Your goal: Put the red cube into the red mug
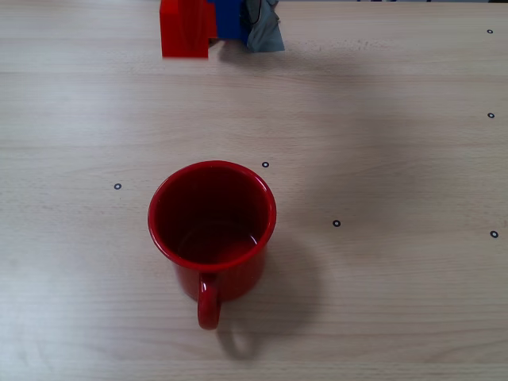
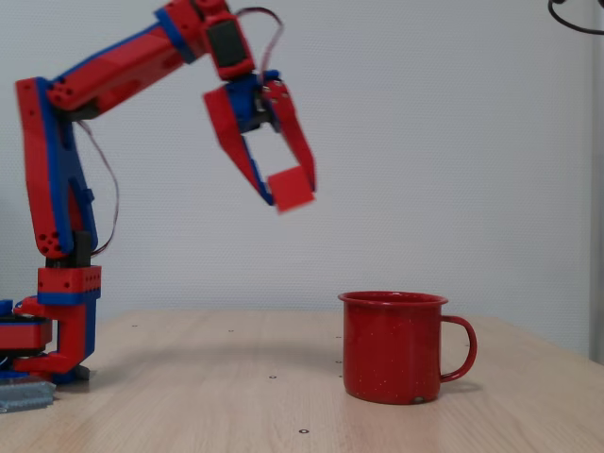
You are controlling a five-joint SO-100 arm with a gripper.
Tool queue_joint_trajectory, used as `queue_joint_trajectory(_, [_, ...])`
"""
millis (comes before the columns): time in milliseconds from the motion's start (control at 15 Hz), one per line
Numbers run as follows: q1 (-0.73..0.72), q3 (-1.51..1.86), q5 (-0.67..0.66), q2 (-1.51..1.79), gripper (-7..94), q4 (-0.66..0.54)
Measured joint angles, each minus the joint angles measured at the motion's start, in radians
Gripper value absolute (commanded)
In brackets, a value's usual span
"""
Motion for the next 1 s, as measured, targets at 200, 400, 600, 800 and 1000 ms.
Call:
queue_joint_trajectory(200, [-0.002,-0.126,0.054,-0.163,0,0.000])
queue_joint_trajectory(400, [-0.060,-0.210,0.055,-0.281,0,-0.018])
queue_joint_trajectory(600, [-0.091,-0.333,0.054,-0.410,0,-0.028])
queue_joint_trajectory(800, [-0.104,-0.463,0.054,-0.580,0,-0.054])
queue_joint_trajectory(1000, [-0.100,-0.592,0.054,-0.713,0,-0.052])
